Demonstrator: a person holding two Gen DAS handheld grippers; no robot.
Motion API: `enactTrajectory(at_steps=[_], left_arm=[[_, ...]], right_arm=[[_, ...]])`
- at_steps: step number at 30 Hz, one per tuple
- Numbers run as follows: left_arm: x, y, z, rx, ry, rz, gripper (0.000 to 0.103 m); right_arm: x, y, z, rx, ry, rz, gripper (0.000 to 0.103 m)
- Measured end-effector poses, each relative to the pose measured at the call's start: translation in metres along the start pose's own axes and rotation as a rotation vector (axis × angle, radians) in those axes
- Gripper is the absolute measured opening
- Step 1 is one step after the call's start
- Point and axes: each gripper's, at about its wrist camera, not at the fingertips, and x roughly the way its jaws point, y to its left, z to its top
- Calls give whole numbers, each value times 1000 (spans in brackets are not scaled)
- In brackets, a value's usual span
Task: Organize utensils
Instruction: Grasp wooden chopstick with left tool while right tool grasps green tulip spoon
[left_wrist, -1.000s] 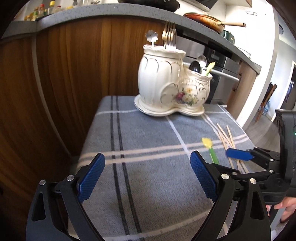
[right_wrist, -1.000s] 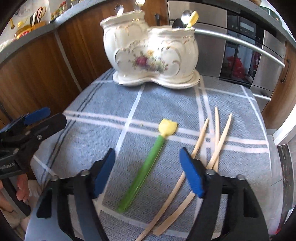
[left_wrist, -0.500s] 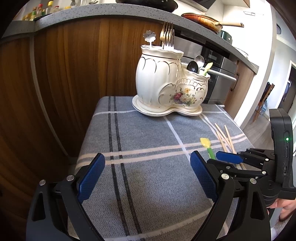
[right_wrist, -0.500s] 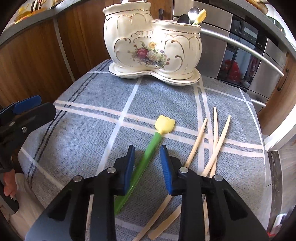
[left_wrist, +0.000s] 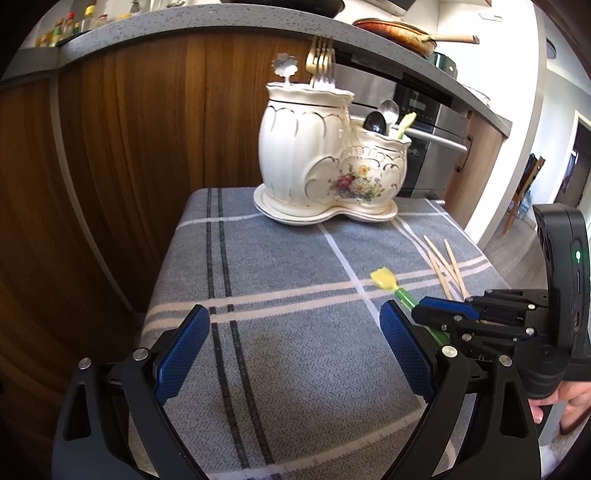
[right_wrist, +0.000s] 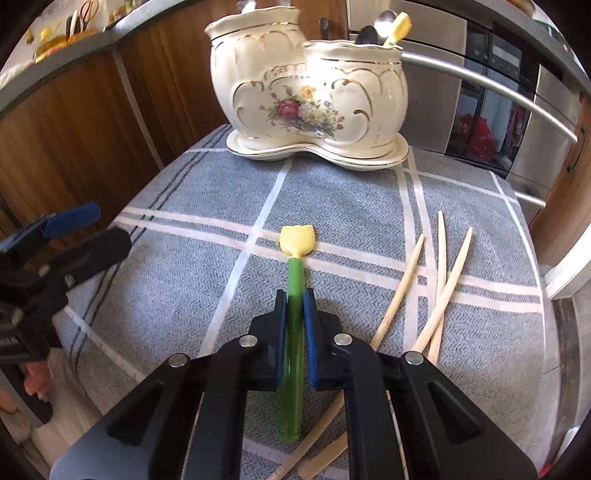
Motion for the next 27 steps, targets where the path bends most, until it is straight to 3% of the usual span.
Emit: enactTrajectory(at_steps=[4, 10, 16, 21, 24, 27], left_arm=[[2, -7, 0, 19, 13, -17, 93], [14, -26, 7, 42, 71, -82, 93], [39, -55, 17, 41, 148, -174, 92], [60, -89, 19, 100, 189, -208, 91], [69, -109, 21, 149, 199, -220, 82], [78, -124, 20, 190, 222, -227, 68]], right_arm=[[-9, -15, 2, 67, -26, 50, 9], [-43, -44, 9, 168, -150, 117, 9], [-68, -76, 11, 229, -243, 49, 9], [-79, -96, 9, 282, -295, 7, 9], [-79, -110, 7, 307, -307, -12, 9], [-78, -119, 6, 337, -305, -9, 9]])
